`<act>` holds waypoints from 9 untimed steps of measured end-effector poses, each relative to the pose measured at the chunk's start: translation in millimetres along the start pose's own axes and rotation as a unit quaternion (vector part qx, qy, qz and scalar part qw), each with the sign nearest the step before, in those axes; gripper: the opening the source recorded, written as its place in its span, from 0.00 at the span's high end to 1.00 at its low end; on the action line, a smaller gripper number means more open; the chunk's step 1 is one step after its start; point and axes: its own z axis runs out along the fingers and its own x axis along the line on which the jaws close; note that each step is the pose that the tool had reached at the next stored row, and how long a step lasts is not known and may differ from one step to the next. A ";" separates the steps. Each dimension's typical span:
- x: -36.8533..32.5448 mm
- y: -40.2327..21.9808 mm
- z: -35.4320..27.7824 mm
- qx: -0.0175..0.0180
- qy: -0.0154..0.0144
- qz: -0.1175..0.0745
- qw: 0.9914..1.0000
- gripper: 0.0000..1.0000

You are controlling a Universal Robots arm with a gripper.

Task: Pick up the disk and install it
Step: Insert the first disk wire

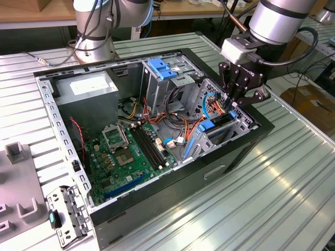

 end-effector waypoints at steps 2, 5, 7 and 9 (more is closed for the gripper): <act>0.0 0.0 -0.2 0.000 0.000 0.000 1.000 0.89; 0.0 0.0 -0.4 0.000 0.000 0.000 1.000 0.89; 0.0 0.0 -0.6 0.000 0.000 0.000 1.000 0.89; 0.0 0.0 -0.6 0.000 0.000 0.000 1.000 0.89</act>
